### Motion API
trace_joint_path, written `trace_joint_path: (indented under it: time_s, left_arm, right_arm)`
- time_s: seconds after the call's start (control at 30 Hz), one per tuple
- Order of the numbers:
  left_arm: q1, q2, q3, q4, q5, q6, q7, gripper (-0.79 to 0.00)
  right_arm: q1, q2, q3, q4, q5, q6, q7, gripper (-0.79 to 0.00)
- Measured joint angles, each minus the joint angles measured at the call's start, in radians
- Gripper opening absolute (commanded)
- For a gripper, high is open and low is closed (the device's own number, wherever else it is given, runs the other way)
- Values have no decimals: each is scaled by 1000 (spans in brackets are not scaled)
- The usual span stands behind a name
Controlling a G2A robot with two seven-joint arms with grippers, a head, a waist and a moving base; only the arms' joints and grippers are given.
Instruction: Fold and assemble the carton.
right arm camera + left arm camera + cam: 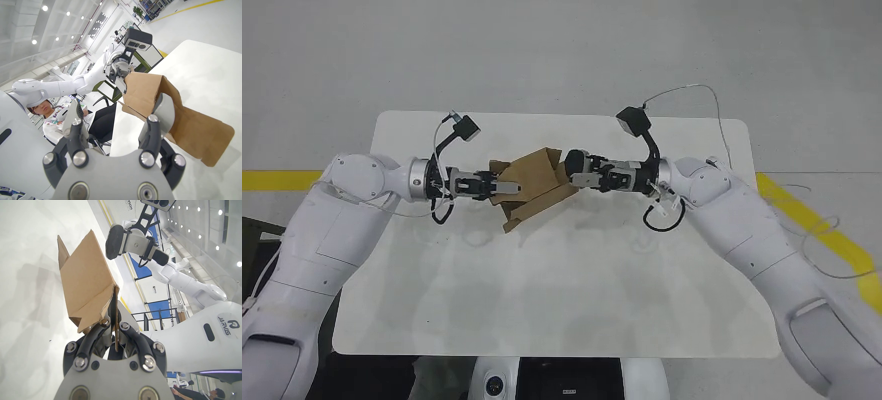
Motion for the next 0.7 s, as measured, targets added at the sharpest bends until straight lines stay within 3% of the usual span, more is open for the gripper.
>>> trace_joint_path:
  time_s: [0.23, 0.7]
  left_arm:
    - [10, -2, -8, -14, -19, 2, -29, -785]
    - [31, -1, -23, -53, -23, 9, -48, -785]
  right_arm:
    - [43, -8, -105, 36, 19, -25, -25, -280]
    - [113, -19, -250, 89, 59, -53, -53, -311]
